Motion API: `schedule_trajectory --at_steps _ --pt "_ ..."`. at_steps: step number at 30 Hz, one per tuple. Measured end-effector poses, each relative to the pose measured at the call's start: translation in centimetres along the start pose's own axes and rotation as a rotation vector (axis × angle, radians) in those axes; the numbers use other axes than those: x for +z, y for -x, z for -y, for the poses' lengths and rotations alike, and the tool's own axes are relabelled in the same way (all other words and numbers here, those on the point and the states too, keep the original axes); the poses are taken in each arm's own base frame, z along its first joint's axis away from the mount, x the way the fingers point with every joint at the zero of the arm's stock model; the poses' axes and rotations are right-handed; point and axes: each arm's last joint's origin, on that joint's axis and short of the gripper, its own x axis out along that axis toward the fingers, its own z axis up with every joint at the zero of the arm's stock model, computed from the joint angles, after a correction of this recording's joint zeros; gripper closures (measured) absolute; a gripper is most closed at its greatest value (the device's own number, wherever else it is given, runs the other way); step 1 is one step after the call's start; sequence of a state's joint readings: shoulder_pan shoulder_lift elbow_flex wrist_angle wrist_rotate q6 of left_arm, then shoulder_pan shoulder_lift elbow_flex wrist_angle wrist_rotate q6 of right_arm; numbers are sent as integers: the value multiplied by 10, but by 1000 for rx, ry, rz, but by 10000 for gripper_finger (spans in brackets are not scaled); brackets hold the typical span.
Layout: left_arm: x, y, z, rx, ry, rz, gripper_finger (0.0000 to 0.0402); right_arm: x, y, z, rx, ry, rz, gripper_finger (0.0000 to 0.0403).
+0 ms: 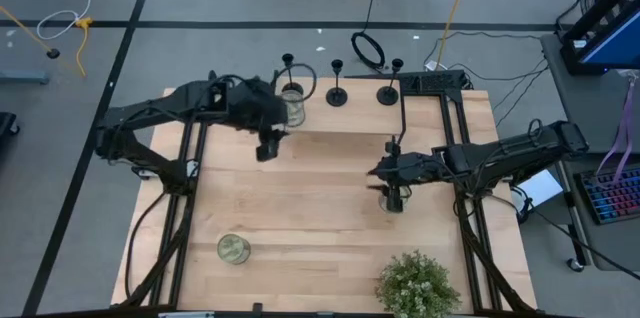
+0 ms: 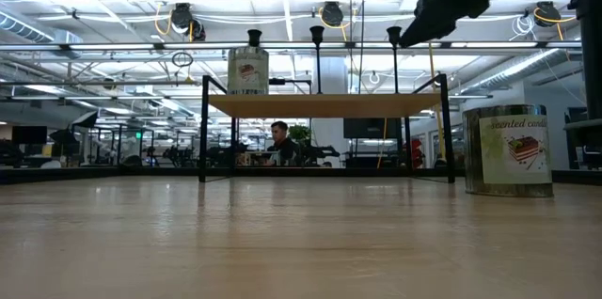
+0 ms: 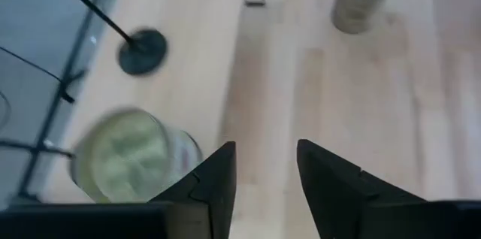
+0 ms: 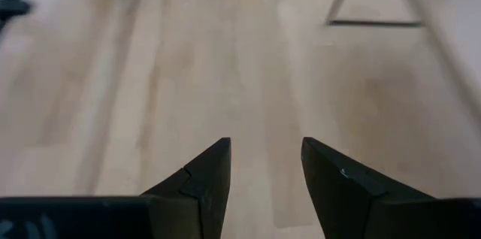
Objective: Pick & Place candle stick holders
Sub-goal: Put the right scented candle on the shelf
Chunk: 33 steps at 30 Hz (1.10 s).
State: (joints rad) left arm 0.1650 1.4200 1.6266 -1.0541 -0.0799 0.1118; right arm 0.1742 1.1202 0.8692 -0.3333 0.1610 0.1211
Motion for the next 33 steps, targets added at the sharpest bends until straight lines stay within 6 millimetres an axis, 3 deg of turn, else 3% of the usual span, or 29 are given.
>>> schedule_trajectory --at_steps 6,15,27,33 --pt "-11 7 17 -35 89 -101 282 -8 4 -19 115 -5 -63 222" --pt "-20 10 27 116 54 -191 308 -46 16 -34 61 -9 -417 194" --pt "-20 10 27 115 32 -200 309 -83 -1 -37 69 73 -420 234" --pt "-20 10 27 115 31 -199 309 -86 -2 -35 70 142 -422 293"
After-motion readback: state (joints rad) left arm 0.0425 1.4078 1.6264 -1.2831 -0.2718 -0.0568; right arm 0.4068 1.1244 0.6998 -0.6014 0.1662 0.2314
